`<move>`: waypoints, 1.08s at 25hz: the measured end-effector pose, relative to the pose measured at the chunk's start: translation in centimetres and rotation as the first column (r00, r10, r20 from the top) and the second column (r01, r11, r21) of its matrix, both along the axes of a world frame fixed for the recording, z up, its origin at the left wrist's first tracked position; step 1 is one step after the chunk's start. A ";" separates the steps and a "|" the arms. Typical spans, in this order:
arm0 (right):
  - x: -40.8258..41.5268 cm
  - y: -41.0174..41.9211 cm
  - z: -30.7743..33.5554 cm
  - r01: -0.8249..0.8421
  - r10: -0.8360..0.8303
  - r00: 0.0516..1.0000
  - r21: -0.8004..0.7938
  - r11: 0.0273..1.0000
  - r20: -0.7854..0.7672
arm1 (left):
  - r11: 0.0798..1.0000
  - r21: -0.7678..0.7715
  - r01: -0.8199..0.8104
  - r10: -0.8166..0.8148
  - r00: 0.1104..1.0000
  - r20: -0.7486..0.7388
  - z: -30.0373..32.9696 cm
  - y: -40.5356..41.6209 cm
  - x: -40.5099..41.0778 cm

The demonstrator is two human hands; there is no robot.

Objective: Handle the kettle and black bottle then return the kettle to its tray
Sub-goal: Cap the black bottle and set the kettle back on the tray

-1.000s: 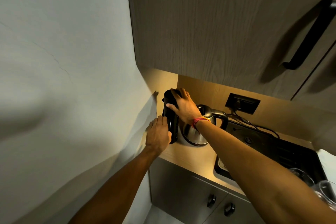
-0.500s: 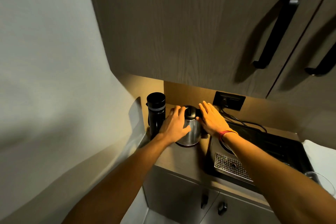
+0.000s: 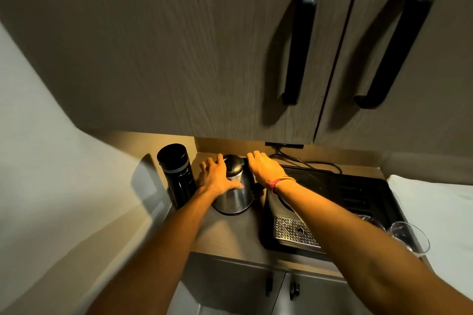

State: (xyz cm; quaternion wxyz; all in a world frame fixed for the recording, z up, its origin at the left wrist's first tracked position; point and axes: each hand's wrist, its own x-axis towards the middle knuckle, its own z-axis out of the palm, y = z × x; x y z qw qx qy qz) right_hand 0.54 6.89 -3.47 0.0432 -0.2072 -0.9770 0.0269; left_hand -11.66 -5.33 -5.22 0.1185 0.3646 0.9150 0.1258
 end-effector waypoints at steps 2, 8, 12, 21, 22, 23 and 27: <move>0.3 0.5 0.6 -0.025 0.025 1.000 0.001 1.000 -0.005 | 0.998 0.059 -0.002 0.001 1.000 0.014 -0.1 0.1 0.2; 4.6 2.4 3.8 0.065 -0.074 0.994 -0.109 0.992 -0.080 | 0.974 0.228 0.010 -0.010 1.000 0.002 2.3 2.8 1.6; 8.0 5.1 5.7 0.125 -0.133 0.989 -0.120 0.985 -0.058 | 0.946 0.298 0.124 -0.117 0.992 -0.040 4.3 6.0 3.4; 15.6 9.8 5.2 0.349 -0.356 0.934 -0.197 0.916 -0.001 | 0.912 0.239 0.334 -0.309 0.941 -0.136 5.2 12.1 11.2; 16.2 10.2 5.1 0.337 -0.342 0.940 -0.119 0.934 -0.018 | 0.913 0.220 0.343 -0.315 0.937 -0.153 5.1 12.6 11.9; 16.7 10.4 5.1 0.332 -0.335 0.942 -0.072 0.940 -0.026 | 0.912 0.212 0.352 -0.321 0.932 -0.167 4.9 13.0 12.4; 18.3 11.2 4.5 0.329 -0.331 0.942 -0.037 0.944 -0.061 | 0.907 0.168 0.387 -0.352 0.913 -0.204 4.6 13.8 14.3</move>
